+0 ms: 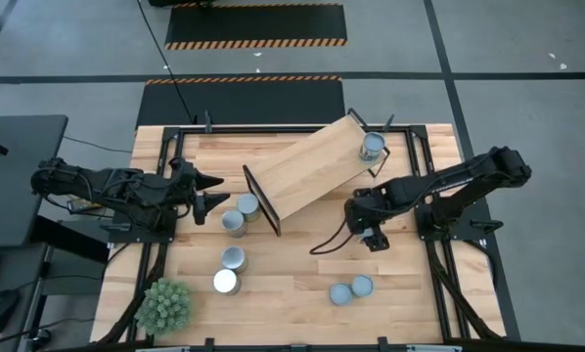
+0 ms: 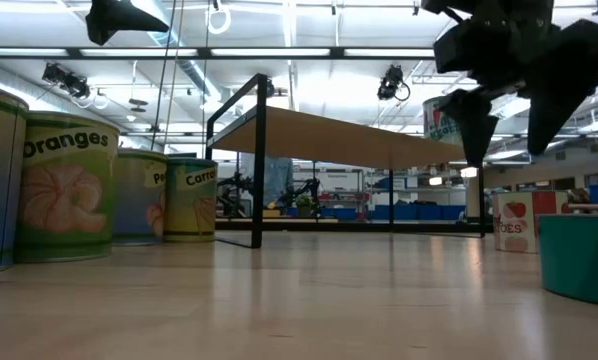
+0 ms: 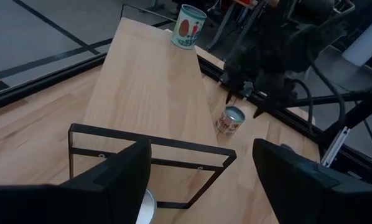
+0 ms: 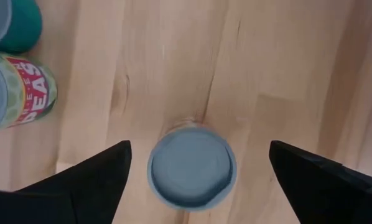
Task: Pick and place cans onto a shelf
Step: Put the canned diced tomatoes on the shelf
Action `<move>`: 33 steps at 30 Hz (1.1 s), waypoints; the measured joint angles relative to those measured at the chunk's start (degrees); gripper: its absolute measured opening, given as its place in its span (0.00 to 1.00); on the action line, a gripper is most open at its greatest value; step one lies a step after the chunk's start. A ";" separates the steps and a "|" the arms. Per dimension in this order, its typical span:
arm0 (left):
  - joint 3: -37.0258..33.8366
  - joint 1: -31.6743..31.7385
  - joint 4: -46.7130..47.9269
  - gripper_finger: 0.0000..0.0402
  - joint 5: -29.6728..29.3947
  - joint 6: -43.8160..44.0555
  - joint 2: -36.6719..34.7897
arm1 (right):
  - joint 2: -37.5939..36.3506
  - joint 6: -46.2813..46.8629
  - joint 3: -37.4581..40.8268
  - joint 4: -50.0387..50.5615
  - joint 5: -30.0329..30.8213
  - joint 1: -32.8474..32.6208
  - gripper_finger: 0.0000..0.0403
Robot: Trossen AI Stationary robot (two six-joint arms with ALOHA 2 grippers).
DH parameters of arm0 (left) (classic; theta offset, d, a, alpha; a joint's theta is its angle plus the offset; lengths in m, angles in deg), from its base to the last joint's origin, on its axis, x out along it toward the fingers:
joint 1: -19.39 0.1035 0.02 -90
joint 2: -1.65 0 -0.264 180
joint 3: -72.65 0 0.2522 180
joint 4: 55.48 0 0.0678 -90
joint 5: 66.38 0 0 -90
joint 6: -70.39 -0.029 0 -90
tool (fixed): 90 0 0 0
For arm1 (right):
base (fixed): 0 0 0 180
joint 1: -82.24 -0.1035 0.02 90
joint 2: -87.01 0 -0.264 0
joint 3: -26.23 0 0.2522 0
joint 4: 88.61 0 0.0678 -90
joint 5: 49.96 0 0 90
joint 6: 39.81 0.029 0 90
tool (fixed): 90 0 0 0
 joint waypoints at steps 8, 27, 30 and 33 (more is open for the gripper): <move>0.00 0.00 1.04 0.71 -1.47 0.04 0.02 | 0.22 -0.37 4.19 -4.63 -0.54 -0.03 0.99; 0.00 0.00 1.54 0.71 -2.14 0.03 0.00 | 0.24 -2.87 15.72 -18.00 0.33 -0.04 0.90; 0.00 0.01 1.55 0.71 -2.16 -0.03 0.00 | 0.24 -5.02 15.89 -17.93 0.33 -0.04 0.82; 0.00 0.00 1.53 0.71 -2.19 -0.04 0.02 | 0.24 -6.83 15.50 -17.37 0.30 0.10 0.74</move>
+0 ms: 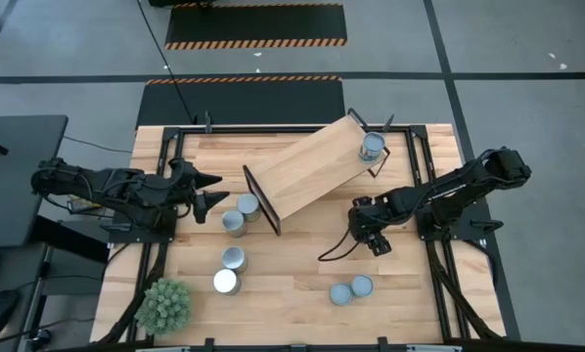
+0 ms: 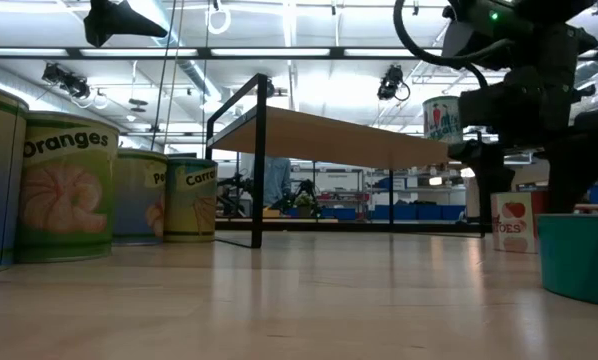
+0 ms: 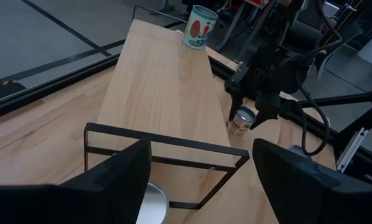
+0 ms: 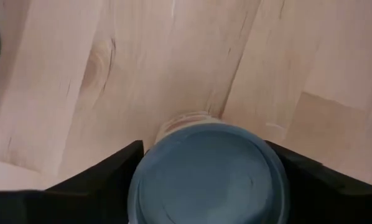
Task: Pick and place cans onto a shelf
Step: Put the canned diced tomatoes on the shelf
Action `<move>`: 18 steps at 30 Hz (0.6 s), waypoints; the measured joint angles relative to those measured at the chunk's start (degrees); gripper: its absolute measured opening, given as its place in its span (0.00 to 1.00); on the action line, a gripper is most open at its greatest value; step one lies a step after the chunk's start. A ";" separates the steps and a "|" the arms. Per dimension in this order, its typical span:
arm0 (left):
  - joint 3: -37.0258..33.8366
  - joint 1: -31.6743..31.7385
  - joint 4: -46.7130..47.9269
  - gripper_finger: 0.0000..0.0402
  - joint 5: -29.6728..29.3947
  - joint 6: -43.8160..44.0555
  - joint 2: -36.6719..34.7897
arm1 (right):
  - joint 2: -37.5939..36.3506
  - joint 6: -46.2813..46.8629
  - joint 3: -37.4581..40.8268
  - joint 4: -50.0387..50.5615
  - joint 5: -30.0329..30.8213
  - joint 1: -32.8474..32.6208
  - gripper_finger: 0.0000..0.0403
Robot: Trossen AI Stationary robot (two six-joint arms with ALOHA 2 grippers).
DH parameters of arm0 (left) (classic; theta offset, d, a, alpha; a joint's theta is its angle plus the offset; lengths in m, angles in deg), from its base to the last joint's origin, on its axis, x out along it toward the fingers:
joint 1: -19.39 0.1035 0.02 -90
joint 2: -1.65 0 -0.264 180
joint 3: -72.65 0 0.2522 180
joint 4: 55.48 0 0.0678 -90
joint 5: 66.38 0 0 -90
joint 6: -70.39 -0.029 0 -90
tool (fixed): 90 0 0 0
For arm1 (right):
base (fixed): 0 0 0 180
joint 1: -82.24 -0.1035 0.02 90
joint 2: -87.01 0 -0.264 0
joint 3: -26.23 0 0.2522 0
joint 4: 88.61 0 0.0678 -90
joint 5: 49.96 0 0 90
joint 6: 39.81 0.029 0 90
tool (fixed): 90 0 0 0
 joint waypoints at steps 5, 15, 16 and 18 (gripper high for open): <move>0.00 0.00 0.00 0.71 0.00 0.02 -0.01 | 0.00 -2.50 -3.67 3.34 0.02 0.93 0.72; 0.00 0.00 -0.02 0.71 0.00 0.06 0.00 | 0.00 -2.56 -19.92 21.80 0.02 5.72 0.73; 0.00 0.00 -0.03 0.71 0.00 0.06 -0.01 | 0.00 -1.86 -21.78 23.39 0.01 6.50 0.73; 0.00 0.00 -0.02 0.71 0.00 0.09 -0.01 | 0.00 0.12 -25.35 26.07 0.04 8.06 0.73</move>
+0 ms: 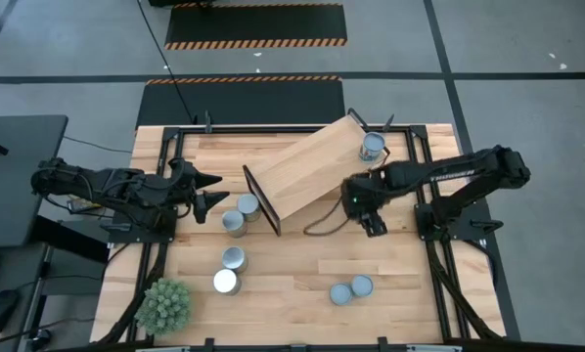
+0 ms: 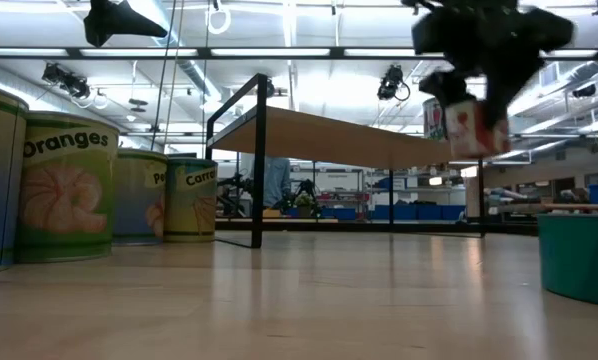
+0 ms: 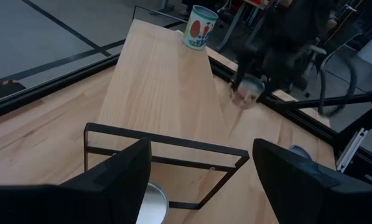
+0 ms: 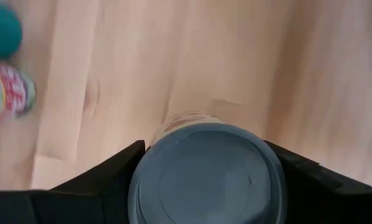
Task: Pick and place cans onto a shelf
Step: Put the canned diced tomatoes on the shelf
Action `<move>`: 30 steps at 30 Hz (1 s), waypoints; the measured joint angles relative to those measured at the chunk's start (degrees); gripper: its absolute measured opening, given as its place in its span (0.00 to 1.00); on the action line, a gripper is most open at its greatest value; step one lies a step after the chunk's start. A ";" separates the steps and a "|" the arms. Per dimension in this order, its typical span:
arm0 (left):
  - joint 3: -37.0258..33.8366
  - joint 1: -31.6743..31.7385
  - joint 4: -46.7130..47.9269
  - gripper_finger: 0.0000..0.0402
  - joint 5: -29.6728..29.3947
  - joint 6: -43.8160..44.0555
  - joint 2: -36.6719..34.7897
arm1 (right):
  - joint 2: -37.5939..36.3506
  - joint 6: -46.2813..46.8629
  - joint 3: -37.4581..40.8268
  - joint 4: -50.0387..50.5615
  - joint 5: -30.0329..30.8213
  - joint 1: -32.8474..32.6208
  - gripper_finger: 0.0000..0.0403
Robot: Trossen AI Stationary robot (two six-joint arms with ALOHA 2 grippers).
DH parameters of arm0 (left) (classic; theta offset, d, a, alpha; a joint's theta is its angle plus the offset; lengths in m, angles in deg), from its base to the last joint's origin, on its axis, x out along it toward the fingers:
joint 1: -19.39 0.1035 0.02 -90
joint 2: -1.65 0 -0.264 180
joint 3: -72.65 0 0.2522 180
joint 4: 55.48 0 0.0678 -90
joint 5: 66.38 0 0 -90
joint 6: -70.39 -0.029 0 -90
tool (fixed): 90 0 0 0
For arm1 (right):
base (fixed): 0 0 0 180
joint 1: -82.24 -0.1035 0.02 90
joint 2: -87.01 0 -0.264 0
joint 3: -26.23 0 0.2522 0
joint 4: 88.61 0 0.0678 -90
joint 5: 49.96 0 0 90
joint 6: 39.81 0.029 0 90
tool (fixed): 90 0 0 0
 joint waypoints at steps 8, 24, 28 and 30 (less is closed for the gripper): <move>0.00 0.00 -0.02 0.71 -0.02 0.55 0.00 | 0.00 8.63 -9.32 4.79 -0.03 4.60 0.73; 0.00 0.02 -0.02 0.71 -0.44 0.50 0.01 | 17.82 17.57 -31.27 15.72 7.67 9.14 0.73; 0.00 0.02 -0.01 0.71 -0.44 0.48 0.01 | 21.68 22.80 -35.47 19.45 8.00 11.77 0.73; 0.00 0.02 -0.02 0.71 -0.44 0.48 0.01 | 22.59 23.55 -35.72 20.00 7.46 13.25 0.73</move>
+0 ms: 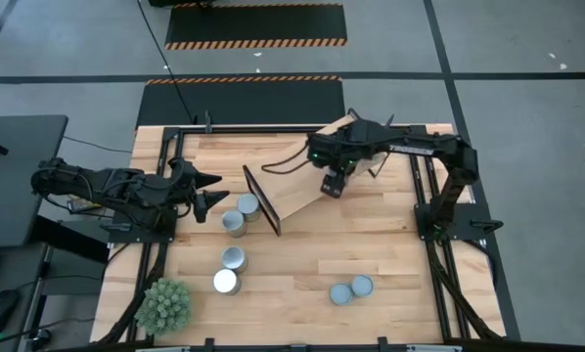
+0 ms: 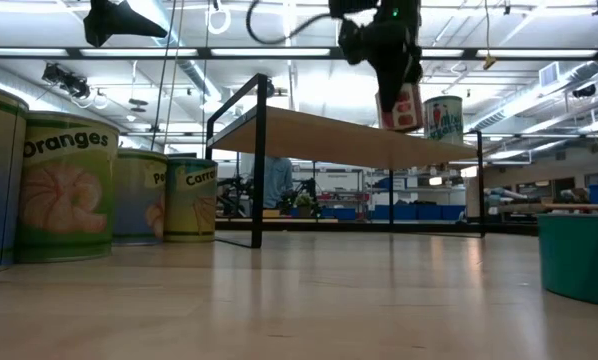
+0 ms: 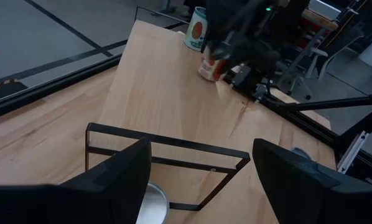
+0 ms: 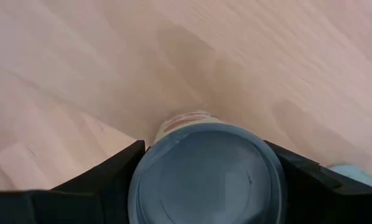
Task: Pick and place cans onto a shelf
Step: Put the canned diced tomatoes on the shelf
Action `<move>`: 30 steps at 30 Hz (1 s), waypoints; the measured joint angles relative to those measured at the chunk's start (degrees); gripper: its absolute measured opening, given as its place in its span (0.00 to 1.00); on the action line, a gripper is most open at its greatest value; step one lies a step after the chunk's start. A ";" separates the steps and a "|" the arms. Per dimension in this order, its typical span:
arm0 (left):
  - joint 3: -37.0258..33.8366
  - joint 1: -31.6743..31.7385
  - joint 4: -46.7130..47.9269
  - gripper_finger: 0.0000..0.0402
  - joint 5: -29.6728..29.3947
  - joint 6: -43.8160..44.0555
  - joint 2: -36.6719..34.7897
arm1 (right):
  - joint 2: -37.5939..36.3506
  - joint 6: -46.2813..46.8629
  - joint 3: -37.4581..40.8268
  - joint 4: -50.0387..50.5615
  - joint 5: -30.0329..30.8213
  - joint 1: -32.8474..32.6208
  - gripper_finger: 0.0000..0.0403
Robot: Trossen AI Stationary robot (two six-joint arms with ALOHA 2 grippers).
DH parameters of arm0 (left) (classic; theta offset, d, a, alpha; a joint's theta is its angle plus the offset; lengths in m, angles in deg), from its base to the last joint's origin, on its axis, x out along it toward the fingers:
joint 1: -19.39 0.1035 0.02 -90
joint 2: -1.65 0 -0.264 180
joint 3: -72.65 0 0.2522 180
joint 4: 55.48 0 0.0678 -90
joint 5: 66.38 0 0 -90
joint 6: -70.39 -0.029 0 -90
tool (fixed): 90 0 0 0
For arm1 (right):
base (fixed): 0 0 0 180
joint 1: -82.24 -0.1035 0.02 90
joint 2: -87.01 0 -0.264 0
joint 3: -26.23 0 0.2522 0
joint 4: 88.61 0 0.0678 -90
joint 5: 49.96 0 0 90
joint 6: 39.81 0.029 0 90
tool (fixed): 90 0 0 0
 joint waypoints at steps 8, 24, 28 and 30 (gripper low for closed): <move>0.00 0.00 -0.01 0.71 0.02 0.04 0.00 | -0.22 0.97 0.13 -0.43 1.38 5.91 0.75; 0.00 0.00 0.02 0.71 0.04 0.04 0.00 | -0.16 -0.67 0.20 1.17 1.09 8.69 0.89; 0.00 0.00 0.01 0.71 0.04 0.02 0.00 | -0.16 -0.67 0.20 2.02 1.09 8.69 0.92; 0.00 0.00 0.02 0.71 0.04 0.02 0.00 | -0.15 -0.67 0.06 2.44 1.34 8.69 0.92</move>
